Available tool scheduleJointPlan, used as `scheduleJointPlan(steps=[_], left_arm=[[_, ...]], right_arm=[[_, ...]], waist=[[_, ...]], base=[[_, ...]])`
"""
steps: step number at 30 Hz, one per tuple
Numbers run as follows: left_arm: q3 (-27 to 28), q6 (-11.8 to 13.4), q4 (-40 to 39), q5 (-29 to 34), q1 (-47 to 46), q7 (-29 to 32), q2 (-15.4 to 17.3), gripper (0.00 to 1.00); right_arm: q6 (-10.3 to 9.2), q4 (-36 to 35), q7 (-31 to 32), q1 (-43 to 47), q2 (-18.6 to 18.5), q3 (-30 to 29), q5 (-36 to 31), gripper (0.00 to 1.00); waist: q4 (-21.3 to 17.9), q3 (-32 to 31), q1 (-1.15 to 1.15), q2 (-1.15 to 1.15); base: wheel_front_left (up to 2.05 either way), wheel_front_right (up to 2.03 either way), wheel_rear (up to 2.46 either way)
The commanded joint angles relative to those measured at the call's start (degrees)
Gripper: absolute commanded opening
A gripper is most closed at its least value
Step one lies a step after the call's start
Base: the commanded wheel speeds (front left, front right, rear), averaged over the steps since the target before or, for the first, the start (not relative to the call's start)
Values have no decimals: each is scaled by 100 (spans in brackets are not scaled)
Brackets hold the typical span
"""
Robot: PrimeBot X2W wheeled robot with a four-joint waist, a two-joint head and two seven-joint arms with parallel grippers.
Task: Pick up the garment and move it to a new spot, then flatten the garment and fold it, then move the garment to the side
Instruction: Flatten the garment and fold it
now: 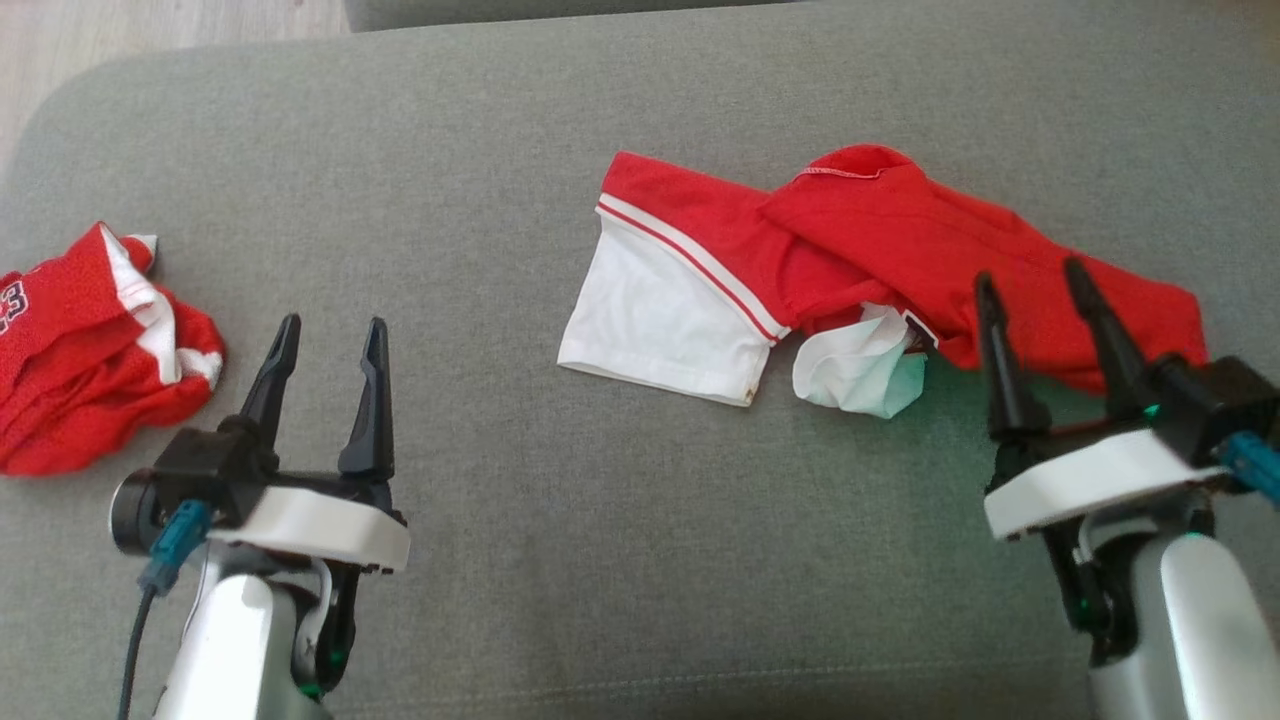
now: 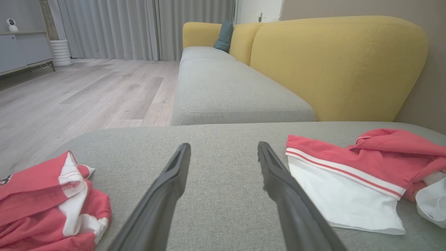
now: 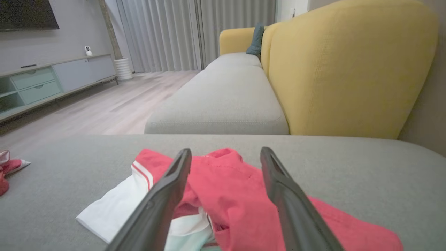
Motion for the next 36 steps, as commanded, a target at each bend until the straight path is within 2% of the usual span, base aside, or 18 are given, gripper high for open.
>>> scheduleJointPlan(steps=[1, 17, 23, 29, 36], left_arm=[[185, 0, -152, 75, -148, -70, 57, 100], [175, 10, -133, 99, -107, -70, 50, 100], [175, 3, -174, 101, -192, -70, 43, 100], [152, -21, -196, 116, -356, -70, 21, 100], [115, -62, -192, 141, -566, -70, -34, 100]], right_arm=[[-5, -224, 36, -14, -23, 166, 24, 100], [-5, -237, 166, 70, -47, 206, 106, 100], [-5, -115, 429, -175, -267, 447, 142, 100], [-5, 285, 1328, -989, -838, 1110, 280, 100], [-5, 735, 2364, -1786, -1217, 1620, 395, 100]], waist=[[8, -14, 0, 0], [79, -31, 0, 0], [113, 112, 0, 0], [192, 354, 0, 0], [331, 577, 0, 0]], base=[[0, 0, 0], [0, 0, 0], [0, 0, 0], [0, 0, 0], [0, 0, 0]])
